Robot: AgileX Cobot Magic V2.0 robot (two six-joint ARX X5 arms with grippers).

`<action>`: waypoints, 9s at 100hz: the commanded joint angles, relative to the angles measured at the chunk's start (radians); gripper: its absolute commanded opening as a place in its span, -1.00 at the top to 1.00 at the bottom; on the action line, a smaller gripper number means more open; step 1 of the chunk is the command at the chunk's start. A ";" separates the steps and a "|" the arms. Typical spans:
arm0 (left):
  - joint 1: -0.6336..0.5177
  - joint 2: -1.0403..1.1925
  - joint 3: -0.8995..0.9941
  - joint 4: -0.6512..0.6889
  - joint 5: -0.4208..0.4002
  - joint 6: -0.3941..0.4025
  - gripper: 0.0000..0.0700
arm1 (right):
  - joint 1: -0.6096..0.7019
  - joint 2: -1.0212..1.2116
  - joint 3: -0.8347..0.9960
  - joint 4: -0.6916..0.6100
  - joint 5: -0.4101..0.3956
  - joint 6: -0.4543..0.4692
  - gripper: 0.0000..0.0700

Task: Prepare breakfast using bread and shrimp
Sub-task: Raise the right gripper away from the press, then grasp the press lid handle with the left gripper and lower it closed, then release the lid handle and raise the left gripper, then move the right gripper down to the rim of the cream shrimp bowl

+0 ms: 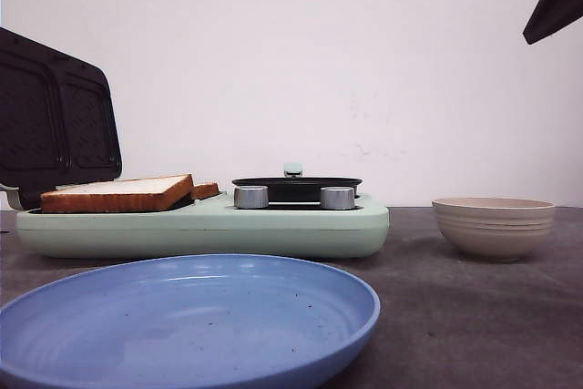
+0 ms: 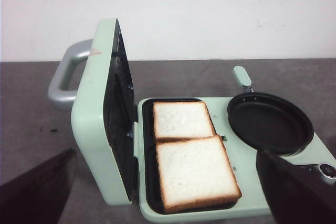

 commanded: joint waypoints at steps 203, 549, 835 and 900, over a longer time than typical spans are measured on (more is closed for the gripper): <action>0.549 0.925 0.316 0.411 0.727 -0.792 -0.05 | 0.007 0.006 0.006 -0.020 -0.002 0.040 -0.52; -0.214 1.009 0.319 0.182 -0.037 -0.164 -0.61 | 0.007 0.006 0.006 -0.065 -0.002 0.092 -0.52; -0.214 -0.296 -0.258 0.060 -0.137 -0.047 -0.59 | -0.650 1.310 0.798 -0.224 -0.404 -0.119 -0.31; -0.214 -0.296 -0.258 0.060 -0.138 -0.047 -0.59 | -0.649 1.375 0.797 -0.250 -0.461 -0.130 0.10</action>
